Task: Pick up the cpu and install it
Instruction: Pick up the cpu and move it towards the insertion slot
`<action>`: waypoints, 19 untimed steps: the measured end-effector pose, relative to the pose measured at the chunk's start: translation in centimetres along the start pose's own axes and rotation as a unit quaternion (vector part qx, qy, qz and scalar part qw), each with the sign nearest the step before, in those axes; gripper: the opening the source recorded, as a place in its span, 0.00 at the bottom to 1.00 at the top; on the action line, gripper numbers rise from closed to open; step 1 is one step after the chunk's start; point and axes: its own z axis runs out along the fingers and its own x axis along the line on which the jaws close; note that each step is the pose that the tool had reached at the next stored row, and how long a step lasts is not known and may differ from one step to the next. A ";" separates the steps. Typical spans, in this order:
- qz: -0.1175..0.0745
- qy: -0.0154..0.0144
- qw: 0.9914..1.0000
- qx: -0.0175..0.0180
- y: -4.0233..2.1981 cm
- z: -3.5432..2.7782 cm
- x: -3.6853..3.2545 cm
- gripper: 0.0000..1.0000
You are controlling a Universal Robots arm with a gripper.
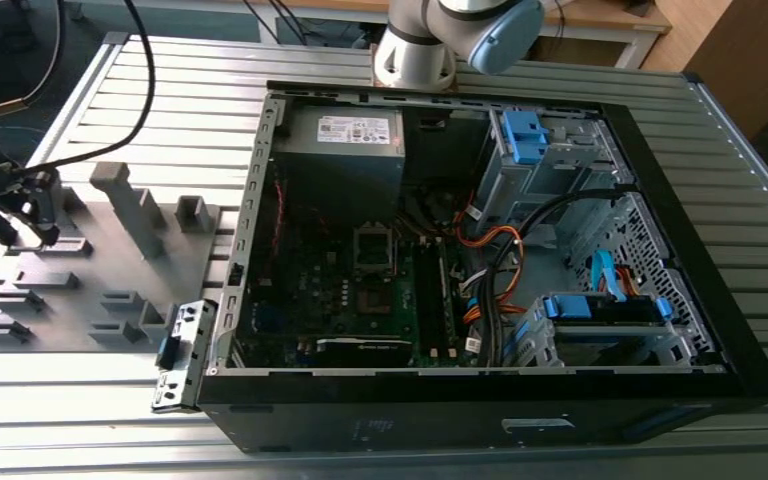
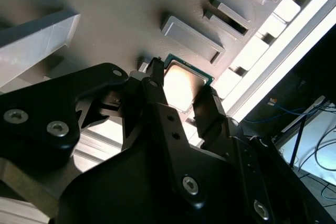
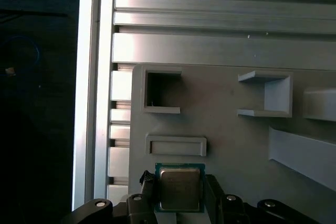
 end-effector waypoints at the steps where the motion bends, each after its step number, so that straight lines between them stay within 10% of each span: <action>1: 0.000 0.000 1.000 0.000 0.00 -0.01 0.00 0.47; 9: 0.000 0.000 1.000 -0.001 0.01 -0.36 0.00 0.47; 19: 0.000 0.000 1.000 -0.003 0.04 -3.29 -0.04 0.47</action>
